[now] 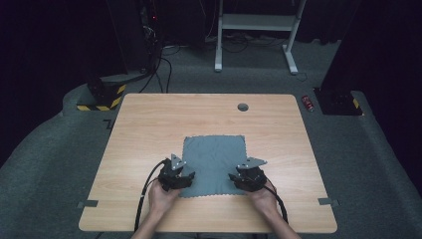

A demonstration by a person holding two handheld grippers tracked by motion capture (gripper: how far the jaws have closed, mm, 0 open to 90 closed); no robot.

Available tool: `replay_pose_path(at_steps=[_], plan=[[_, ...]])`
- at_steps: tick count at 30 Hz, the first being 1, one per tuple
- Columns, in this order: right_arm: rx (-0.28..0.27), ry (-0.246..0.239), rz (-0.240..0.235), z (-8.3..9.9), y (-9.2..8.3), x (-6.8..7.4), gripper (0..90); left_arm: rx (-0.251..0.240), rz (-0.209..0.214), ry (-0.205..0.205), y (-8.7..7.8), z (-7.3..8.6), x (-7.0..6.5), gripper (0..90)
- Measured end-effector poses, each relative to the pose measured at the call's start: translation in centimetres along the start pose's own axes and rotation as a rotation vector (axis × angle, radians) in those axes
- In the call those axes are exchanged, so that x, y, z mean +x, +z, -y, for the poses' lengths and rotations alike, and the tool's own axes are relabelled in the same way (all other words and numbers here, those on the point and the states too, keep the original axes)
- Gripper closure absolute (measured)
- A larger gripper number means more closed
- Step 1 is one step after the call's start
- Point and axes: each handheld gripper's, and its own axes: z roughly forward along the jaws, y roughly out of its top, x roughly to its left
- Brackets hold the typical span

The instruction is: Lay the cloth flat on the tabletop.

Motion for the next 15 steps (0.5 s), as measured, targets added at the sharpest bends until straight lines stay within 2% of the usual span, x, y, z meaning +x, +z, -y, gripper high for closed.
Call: replay_pose_path(at_steps=[2,3,6,9,15], plan=[[0.017,-0.018,0.011,0.3,0.2,0.3,55.4,-0.006,0.007,-0.014,-0.3,0.4,0.1,34.6],[0.005,-0.021,0.012,0.6,0.1,0.5,55.1,-0.024,0.010,-0.015,-0.6,0.9,0.2,34.6],[-0.008,-0.018,0.005,1.1,-0.2,0.5,54.1,-0.039,0.028,-0.025,-0.9,1.6,0.5,34.4],[-0.023,-0.012,0.001,1.6,-0.5,0.5,53.8,-0.037,0.035,-0.022,-1.2,1.8,0.7,33.2],[-0.018,-0.004,0.005,1.6,-0.5,0.4,50.5,-0.036,0.029,-0.025,-1.3,1.9,0.7,32.1]])
